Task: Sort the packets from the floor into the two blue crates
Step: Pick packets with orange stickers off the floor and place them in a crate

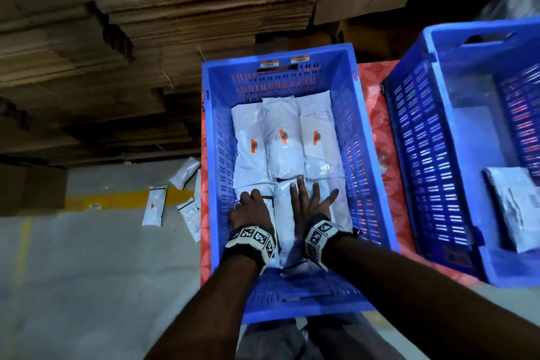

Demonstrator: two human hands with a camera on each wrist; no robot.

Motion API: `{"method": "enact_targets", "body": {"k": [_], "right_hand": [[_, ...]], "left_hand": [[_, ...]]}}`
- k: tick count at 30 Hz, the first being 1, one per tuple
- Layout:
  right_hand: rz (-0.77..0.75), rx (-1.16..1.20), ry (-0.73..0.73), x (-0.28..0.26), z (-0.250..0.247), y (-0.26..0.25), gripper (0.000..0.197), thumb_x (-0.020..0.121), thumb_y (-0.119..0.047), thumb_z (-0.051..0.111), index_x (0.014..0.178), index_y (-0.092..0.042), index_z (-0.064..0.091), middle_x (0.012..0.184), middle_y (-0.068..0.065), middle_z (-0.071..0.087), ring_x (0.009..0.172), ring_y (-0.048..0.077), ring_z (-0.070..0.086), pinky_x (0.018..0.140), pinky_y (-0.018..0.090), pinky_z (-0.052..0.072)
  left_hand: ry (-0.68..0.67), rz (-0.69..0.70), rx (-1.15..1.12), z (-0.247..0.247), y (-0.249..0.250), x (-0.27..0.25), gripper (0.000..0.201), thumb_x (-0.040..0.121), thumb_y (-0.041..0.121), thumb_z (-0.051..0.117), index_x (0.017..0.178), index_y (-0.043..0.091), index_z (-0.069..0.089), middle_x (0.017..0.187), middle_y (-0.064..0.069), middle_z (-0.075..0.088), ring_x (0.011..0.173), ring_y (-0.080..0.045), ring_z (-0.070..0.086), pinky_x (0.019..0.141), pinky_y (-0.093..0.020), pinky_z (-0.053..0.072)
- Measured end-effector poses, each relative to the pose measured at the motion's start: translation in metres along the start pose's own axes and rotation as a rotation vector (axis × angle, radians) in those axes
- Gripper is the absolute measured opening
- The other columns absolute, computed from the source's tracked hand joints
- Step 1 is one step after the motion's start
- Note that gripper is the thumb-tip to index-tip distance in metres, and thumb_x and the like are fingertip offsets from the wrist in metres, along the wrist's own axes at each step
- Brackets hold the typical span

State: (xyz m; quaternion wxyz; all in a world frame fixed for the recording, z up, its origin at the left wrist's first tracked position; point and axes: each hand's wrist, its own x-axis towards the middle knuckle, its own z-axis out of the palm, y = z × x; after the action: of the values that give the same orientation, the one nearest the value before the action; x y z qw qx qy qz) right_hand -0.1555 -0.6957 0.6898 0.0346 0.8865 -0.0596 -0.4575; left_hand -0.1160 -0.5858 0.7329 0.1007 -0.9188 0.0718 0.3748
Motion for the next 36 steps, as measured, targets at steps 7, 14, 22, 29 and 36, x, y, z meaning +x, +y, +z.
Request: {"method": "enact_targets", "body": {"k": [7,14,22,29,36], "right_hand": [[-0.019,0.009,0.016,-0.003,0.001,0.005,0.090,0.100,-0.050,0.037,0.150,-0.012,-0.027,0.153,0.011,-0.039,0.146,0.045,-0.015,0.098,0.084,0.005],[-0.006,-0.007,0.011,0.001,-0.036,0.035,0.076,0.101,-0.039,0.036,0.155,-0.004,-0.005,0.161,0.019,-0.011,0.144,0.051,0.007,0.097,0.078,0.024],[0.128,0.205,0.209,0.013,-0.044,0.049,0.066,0.102,-0.024,0.031,0.153,-0.001,-0.004,0.161,0.022,-0.002,0.147,0.041,0.010,0.107,0.060,0.030],[0.069,0.411,0.595,0.038,0.002,0.046,0.067,0.097,-0.035,0.034,0.155,-0.006,0.017,0.163,0.012,0.012,0.150,0.027,0.017,0.117,0.051,0.022],[0.110,0.467,0.751,0.059,0.024,0.035,0.072,0.096,-0.049,0.032,0.156,-0.014,0.016,0.164,0.009,0.011,0.151,0.024,0.009,0.120,0.053,0.006]], "left_hand": [[-0.034,0.017,-0.033,-0.011,-0.002,-0.005,0.057,0.089,0.021,0.059,0.137,0.009,0.033,0.140,-0.014,0.034,0.126,-0.031,0.047,0.099,-0.041,0.041],[0.149,0.016,-0.351,-0.062,-0.017,0.025,0.046,0.088,0.005,0.050,0.133,0.004,0.041,0.139,-0.018,0.037,0.124,-0.042,0.049,0.100,-0.048,0.042],[0.190,0.241,-0.441,-0.042,-0.010,0.055,0.064,0.097,0.020,0.046,0.156,0.014,0.020,0.163,-0.012,0.015,0.147,-0.030,0.022,0.117,-0.045,0.025],[0.395,0.220,-0.344,0.007,0.021,0.063,0.064,0.101,0.051,0.019,0.158,0.026,0.006,0.165,-0.005,-0.008,0.152,-0.028,0.006,0.118,-0.053,0.022],[0.558,0.172,-0.358,0.033,0.024,0.088,0.062,0.100,0.048,0.023,0.158,0.027,0.016,0.166,-0.004,0.006,0.150,-0.027,0.017,0.116,-0.053,0.023]]}}
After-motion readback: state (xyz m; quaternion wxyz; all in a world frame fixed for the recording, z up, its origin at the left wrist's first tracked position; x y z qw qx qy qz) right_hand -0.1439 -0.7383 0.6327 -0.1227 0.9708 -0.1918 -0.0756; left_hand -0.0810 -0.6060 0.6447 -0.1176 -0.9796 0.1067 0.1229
